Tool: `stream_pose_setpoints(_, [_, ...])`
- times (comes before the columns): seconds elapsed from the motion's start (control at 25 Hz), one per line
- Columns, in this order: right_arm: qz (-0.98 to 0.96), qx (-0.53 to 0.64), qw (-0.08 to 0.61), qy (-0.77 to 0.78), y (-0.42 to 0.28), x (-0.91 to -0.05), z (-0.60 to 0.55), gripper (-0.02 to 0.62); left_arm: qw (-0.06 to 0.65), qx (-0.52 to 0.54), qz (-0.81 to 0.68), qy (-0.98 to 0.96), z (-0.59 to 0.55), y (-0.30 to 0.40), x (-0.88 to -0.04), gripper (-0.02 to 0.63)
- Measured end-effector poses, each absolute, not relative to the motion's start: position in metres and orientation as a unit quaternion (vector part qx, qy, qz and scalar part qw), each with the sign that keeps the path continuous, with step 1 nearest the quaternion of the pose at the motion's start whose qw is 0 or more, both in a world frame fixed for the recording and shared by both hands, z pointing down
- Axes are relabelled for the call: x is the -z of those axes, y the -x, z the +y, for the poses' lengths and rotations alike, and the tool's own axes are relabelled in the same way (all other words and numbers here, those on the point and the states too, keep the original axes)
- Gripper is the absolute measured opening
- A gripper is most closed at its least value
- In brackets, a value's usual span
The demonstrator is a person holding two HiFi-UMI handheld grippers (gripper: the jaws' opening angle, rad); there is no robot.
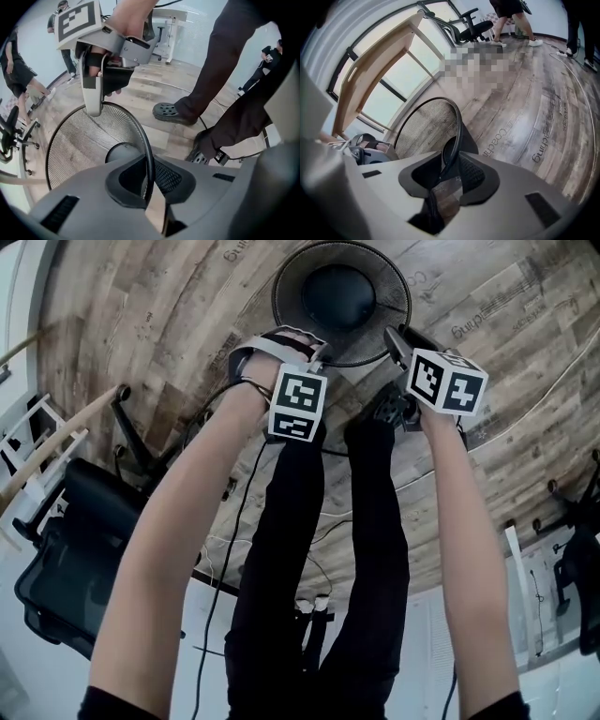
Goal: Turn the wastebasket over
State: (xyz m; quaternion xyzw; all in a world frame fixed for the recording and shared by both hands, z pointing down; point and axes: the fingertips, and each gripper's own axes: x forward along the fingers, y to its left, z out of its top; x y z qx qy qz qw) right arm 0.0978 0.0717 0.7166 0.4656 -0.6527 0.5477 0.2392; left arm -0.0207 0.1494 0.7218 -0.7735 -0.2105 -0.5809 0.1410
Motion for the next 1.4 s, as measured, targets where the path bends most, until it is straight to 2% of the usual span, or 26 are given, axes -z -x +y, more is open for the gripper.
stream_pose_setpoints(0.32, [-0.658, -0.548, 0.245, -0.455, -0.093, -0.713, 0.085, 0.126, 0.12, 0.584, -0.2, 0.777, 0.157, 0.03, -0.726, 0.057])
stream_pose_setpoints(0.44, [-0.656, -0.538, 0.254, -0.464, -0.102, -0.703, 0.085, 0.126, 0.14, 0.583, -0.206, 0.773, 0.15, 0.034, -0.717, 0.095])
stream_pose_setpoints(0.64, [-0.651, -0.533, 0.265, -0.472, -0.115, -0.673, 0.086, 0.124, 0.154, 0.579, -0.208, 0.773, 0.144, 0.041, -0.682, 0.094])
stream_pose_setpoints(0.88, [-0.67, -0.507, 0.268, -0.471, -0.124, -0.6, 0.072, 0.117, 0.163, 0.567, -0.16, 0.791, 0.123, 0.033, -0.603, 0.071])
stream_pose_setpoints(1.12, [-0.689, -0.486, 0.255, -0.474, -0.121, -0.51, 0.062, 0.077, 0.098, 0.546, -0.051, 0.831, 0.094, 0.028, -0.505, 0.041])
stream_pose_setpoints(1.4, [-0.723, -0.45, 0.24, -0.466, -0.107, -0.4, 0.048, 0.064, 0.056, 0.491, 0.064, 0.867, 0.065, 0.02, -0.379, 0.023])
